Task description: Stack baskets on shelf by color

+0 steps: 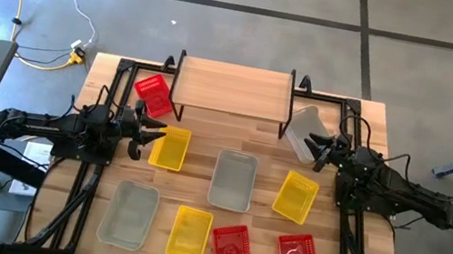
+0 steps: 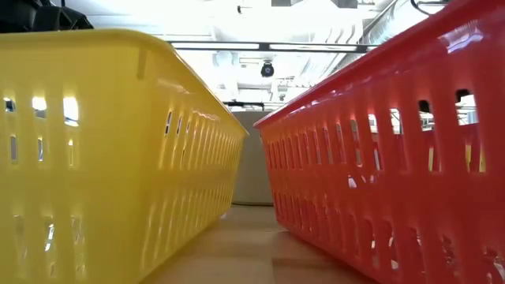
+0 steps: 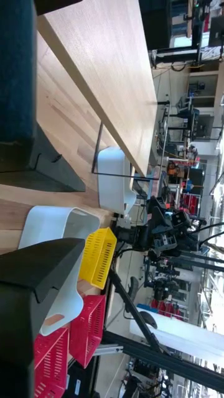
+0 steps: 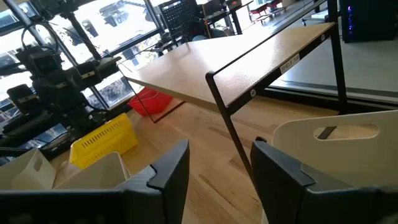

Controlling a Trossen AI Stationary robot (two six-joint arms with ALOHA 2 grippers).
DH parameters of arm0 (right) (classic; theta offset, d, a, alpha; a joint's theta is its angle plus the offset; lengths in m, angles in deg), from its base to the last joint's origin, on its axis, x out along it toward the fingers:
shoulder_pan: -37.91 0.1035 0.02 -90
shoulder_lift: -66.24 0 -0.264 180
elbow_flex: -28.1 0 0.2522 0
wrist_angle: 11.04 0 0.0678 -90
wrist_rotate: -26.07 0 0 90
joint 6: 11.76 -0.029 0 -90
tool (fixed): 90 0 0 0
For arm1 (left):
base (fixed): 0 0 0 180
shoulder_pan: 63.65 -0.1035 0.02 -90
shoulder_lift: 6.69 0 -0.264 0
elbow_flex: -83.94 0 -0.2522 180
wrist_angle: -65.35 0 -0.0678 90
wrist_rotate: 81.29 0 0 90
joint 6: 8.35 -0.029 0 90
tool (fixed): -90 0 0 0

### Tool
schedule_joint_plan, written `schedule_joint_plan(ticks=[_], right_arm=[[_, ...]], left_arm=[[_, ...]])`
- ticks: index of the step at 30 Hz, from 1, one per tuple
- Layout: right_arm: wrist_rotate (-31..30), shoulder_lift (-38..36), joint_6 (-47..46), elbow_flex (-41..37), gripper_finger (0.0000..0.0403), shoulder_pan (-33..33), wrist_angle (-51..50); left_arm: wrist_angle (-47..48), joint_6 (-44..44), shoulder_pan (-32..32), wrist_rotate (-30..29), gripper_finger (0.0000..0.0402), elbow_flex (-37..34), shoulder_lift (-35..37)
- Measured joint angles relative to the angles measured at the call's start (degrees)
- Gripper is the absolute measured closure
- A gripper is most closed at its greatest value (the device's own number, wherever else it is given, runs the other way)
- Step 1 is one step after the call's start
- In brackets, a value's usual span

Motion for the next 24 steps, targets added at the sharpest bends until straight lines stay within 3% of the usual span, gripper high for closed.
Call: schedule_joint_plan(ticks=[15, 24], right_arm=[[0.0, 0.0, -0.1, 0.0, 0.0249, 0.0, 0.0], [0.01, 0.01, -0.11, 0.0, 0.0249, -0.02, 0.0]], left_arm=[[-0.03, 1.41, 0.02, -1.09, 0.0282, -0.01, 0.0], [-0.43, 18.18, 0.0, -3.19, 0.0282, 0.01, 0.0]])
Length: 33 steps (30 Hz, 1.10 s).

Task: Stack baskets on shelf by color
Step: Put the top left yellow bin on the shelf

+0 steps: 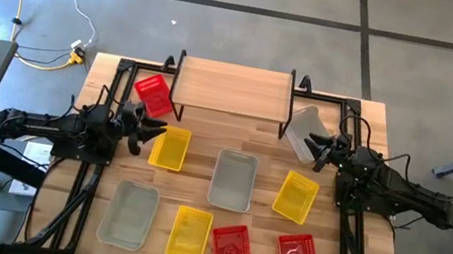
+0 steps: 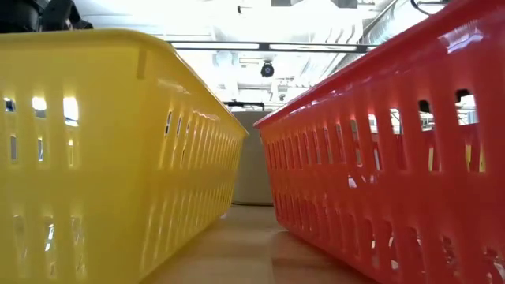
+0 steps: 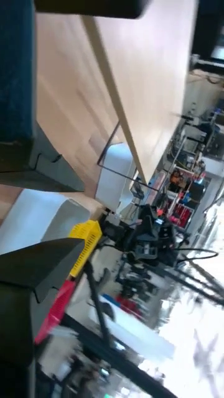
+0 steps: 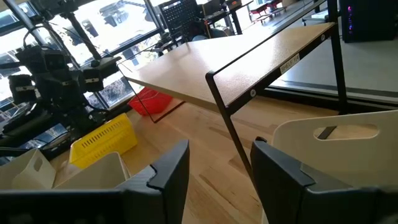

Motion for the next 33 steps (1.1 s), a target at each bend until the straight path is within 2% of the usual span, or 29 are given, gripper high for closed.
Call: schedule_joint_plan(ticks=[7, 12, 17, 23, 33], right_arm=[[-0.01, -0.01, 0.1, 0.0, 0.0249, -0.03, -0.01], [-0.01, 0.0, 0.08, 0.0, 0.0249, -0.03, 0.0], [0.0, -0.01, -1.5, 0.01, 0.0249, -0.03, 0.01], [-0.01, -0.01, -8.27, 0.0, 0.0249, -0.03, 0.02], [-0.11, -0.03, -13.19, 0.0, 0.0249, -0.03, 1.01]], left_arm=[[-3.77, 16.49, 0.0, -0.19, 0.0282, 0.0, 0.0], [-5.11, 18.07, 0.0, -1.75, 0.0282, 0.0, 0.0], [-10.83, 21.81, 0.0, -2.2, 0.0282, 0.31, 0.0], [-6.62, 16.53, 0.0, -1.49, 0.0282, 7.81, -1.38], [16.0, 3.79, 0.0, 0.76, 0.0282, 25.97, -13.3]])
